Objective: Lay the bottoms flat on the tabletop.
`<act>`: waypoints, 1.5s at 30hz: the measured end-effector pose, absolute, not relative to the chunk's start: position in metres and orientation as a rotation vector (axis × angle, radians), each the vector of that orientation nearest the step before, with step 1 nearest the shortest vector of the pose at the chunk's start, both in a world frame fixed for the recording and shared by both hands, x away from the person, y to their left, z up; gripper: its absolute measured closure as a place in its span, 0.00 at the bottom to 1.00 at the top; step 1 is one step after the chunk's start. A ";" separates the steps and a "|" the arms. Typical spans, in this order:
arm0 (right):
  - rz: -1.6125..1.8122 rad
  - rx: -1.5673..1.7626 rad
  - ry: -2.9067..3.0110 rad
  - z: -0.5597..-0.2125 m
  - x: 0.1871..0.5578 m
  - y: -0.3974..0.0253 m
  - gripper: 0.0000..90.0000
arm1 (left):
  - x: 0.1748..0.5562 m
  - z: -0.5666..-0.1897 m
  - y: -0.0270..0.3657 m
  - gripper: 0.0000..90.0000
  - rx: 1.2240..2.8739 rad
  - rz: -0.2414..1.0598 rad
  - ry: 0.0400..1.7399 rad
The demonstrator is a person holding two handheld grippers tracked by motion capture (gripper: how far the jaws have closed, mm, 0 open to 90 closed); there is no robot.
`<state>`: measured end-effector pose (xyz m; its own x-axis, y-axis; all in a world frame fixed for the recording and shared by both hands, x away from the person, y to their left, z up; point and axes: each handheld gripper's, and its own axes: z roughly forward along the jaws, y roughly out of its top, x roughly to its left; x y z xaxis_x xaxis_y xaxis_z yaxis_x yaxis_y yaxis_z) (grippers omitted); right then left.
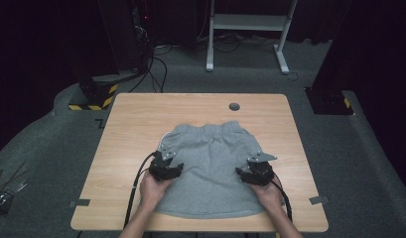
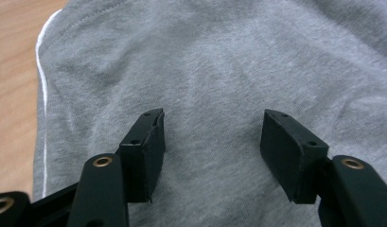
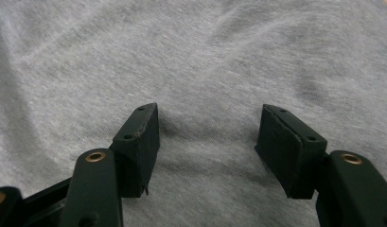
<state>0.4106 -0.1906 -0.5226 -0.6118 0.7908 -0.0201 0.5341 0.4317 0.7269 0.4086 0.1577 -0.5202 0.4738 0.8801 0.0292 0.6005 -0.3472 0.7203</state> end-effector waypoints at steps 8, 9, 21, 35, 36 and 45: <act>1.003 1.167 2.239 -0.497 0.446 -0.181 0.50 | 0.412 -0.517 0.155 0.41 2.067 0.557 1.238; 1.006 1.182 2.232 -0.495 0.455 -0.180 0.50 | 0.410 -0.516 0.157 0.41 2.060 0.556 1.234; 0.967 1.284 2.302 -0.508 0.483 -0.178 0.48 | 0.393 -0.513 0.167 0.39 2.026 0.519 1.235; 0.969 1.155 2.290 -0.522 0.448 -0.189 0.48 | 0.402 -0.524 0.152 0.39 2.040 0.579 1.207; 0.966 1.165 2.291 -0.522 0.450 -0.190 0.48 | 0.402 -0.524 0.152 0.39 2.044 0.580 1.212; 1.027 1.019 2.407 -0.514 0.393 -0.161 0.45 | 0.366 -0.519 0.147 0.38 2.106 0.543 1.159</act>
